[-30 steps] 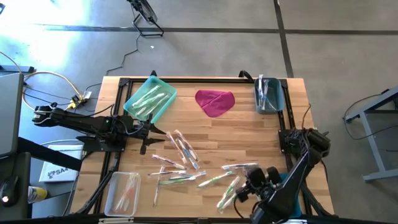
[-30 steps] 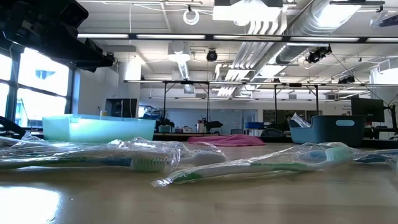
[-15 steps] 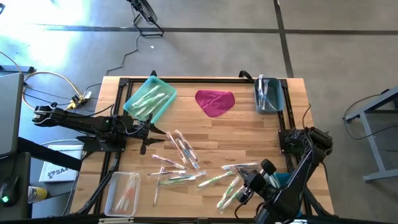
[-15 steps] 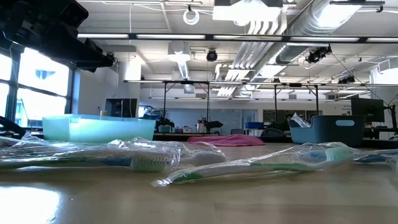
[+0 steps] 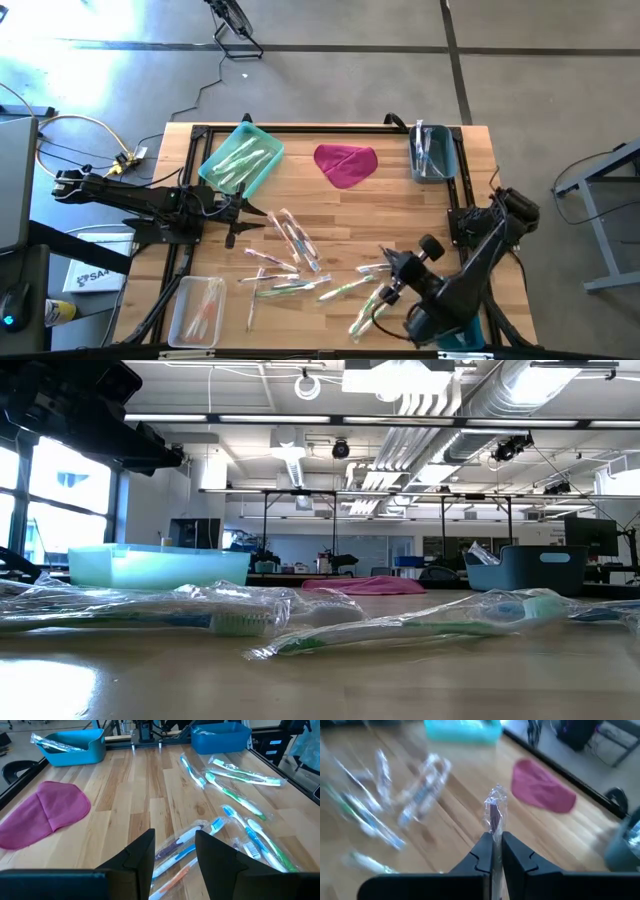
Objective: Pick & Place Toothbrushes
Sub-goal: Put the purple toothbrush to the dark blue bin bin
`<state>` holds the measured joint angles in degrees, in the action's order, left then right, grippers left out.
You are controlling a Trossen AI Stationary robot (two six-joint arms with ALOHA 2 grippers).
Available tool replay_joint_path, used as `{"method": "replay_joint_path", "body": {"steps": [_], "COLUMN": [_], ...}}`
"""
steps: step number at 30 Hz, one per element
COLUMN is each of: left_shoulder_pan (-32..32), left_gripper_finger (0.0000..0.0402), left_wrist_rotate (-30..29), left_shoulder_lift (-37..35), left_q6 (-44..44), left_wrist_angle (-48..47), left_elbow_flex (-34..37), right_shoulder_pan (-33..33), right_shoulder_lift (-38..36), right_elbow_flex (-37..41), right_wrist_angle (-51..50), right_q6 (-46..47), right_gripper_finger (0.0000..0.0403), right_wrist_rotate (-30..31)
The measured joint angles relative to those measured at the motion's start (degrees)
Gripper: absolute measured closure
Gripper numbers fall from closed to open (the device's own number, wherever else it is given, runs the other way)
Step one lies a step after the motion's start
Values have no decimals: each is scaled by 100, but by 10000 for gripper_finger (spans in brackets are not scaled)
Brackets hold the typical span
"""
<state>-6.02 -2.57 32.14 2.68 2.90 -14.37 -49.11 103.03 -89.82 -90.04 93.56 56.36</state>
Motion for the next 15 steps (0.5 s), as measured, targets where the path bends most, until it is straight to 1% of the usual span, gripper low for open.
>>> {"method": "replay_joint_path", "body": {"steps": [2, 4, 8, 11, 15], "left_shoulder_pan": [0, 0, 0, -1, 0], "left_gripper_finger": [265, 265, 265, 265, 265], "left_wrist_rotate": [0, 0, 0, 0, 0], "left_shoulder_lift": [0, 0, 0, 1, 0], "left_q6": [0, 0, 0, 0, 0], "left_wrist_angle": [0, 0, 0, 2, 2], "left_elbow_flex": [0, 0, 0, 0, 0], "right_shoulder_pan": [135, 165, 191, 226, 470], "right_shoulder_lift": [-18, -83, -490, -905, -1379], "right_elbow_flex": [-2, 0, 28, 278, 731], "right_wrist_angle": [-4, 11, 8, 5, -6], "right_q6": [-217, -367, -527, -420, -202], "right_gripper_finger": [390, 390, 390, 390, 390], "right_wrist_rotate": [-240, -298, -16, 52, -267]}}
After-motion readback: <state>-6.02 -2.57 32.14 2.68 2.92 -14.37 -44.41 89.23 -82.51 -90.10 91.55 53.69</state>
